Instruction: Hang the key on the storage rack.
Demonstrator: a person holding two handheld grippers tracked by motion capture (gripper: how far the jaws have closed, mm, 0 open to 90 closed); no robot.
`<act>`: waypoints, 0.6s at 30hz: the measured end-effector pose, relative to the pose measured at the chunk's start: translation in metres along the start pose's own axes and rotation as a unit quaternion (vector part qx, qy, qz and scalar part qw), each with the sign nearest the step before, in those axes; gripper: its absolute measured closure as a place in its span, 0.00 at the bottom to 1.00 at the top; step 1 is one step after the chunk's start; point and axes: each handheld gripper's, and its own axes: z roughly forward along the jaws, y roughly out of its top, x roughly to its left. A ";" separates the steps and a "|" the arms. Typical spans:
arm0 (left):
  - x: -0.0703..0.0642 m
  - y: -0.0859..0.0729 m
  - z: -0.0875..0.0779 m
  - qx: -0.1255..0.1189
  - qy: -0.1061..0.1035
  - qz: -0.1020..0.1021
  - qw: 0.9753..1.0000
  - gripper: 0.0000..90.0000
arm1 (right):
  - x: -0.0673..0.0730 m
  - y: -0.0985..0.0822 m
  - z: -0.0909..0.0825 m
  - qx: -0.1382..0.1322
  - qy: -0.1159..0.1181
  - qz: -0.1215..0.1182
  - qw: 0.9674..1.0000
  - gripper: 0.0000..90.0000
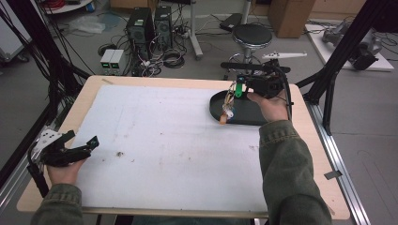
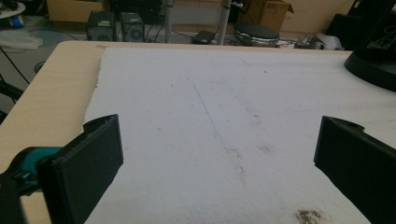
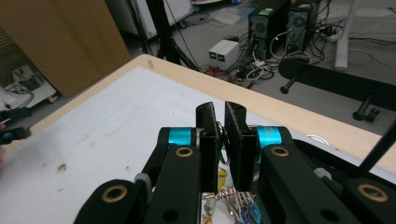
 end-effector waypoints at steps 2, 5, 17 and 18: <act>0.000 0.000 0.000 0.000 -0.001 -0.001 1.000 0.02 | -0.002 0.002 0.001 0.000 -0.005 0.005 1.000 0.94; 0.001 0.000 0.000 -0.002 0.000 -0.003 1.000 0.02 | -0.006 0.008 0.003 -0.001 -0.014 0.007 1.000 0.94; 0.001 0.000 0.000 -0.004 -0.001 -0.003 1.000 0.02 | -0.015 0.024 0.017 -0.012 -0.008 0.019 1.000 0.94; 0.001 0.000 0.000 -0.003 -0.001 -0.002 1.000 0.02 | -0.016 0.026 0.019 -0.015 -0.005 0.018 1.000 0.94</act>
